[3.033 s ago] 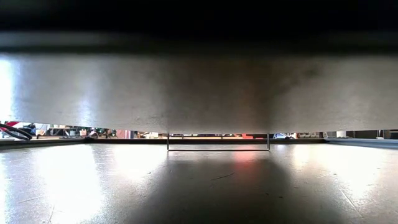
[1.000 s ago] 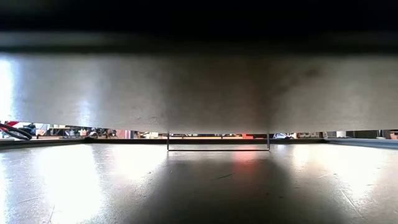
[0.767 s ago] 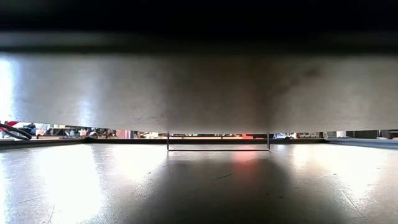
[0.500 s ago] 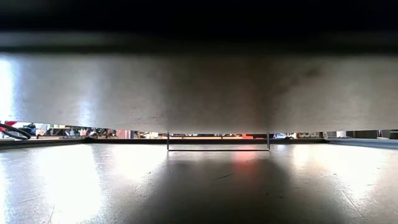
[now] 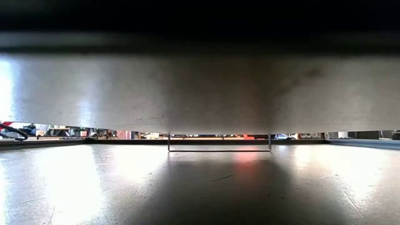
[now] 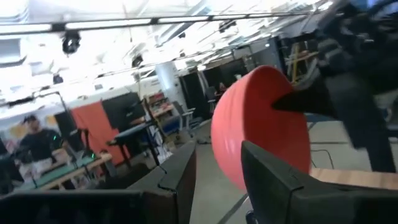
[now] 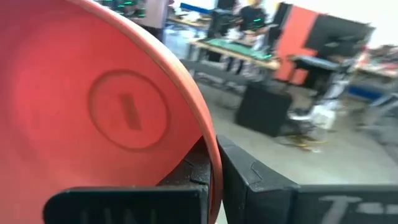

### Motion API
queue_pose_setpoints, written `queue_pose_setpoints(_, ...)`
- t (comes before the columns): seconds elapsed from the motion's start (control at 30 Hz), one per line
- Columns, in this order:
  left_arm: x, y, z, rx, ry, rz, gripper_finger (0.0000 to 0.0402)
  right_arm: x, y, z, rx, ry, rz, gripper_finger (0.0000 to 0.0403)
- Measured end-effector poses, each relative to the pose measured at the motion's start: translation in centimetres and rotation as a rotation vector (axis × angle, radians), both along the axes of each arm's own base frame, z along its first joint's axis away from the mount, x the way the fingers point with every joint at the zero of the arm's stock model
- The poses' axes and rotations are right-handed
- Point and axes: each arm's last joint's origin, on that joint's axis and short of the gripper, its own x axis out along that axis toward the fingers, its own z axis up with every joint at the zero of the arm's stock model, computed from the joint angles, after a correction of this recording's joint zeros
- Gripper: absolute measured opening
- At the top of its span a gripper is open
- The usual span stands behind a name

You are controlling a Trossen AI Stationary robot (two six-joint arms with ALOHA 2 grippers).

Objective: Place and stack bowls onto a shelf
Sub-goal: Stack the large orange bowl on top of the large green bowl on the shelf

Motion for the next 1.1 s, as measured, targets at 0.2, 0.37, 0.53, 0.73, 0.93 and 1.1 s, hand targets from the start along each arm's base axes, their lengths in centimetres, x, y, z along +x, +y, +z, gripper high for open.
queue_pose_setpoints(0.2, 0.0, 1.2, -0.1, -0.072, -0.052, 0.027, 0.011, 3.0, -1.0, 0.2, -0.022, -0.055, 0.006, 0.0009)
queue_pose_setpoints(0.37, 0.0, 1.6, -0.1, -0.077, -0.058, 0.041, 0.011, 5.6, -2.5, -0.5, -0.047, 0.003, -0.026, 0.0009)
queue_pose_setpoints(0.53, -0.3, 3.2, -0.1, -0.096, -0.073, 0.135, 0.011, 7.5, -3.5, -0.2, -0.065, 0.053, -0.045, 0.0009)
queue_pose_setpoints(0.73, -0.6, 5.0, -0.1, -0.126, -0.119, 0.176, 0.011, 9.4, -3.6, 0.1, -0.082, 0.116, -0.012, 0.0009)
queue_pose_setpoints(0.93, -0.6, 5.6, -0.3, -0.128, -0.093, 0.203, 0.011, 10.6, -3.6, 0.6, -0.079, 0.121, 0.073, 0.0009)
queue_pose_setpoints(1.1, -0.7, 5.7, -0.4, -0.126, -0.082, 0.22, 0.0091, 10.9, -3.4, 1.0, -0.091, 0.149, 0.1, 0.0009)
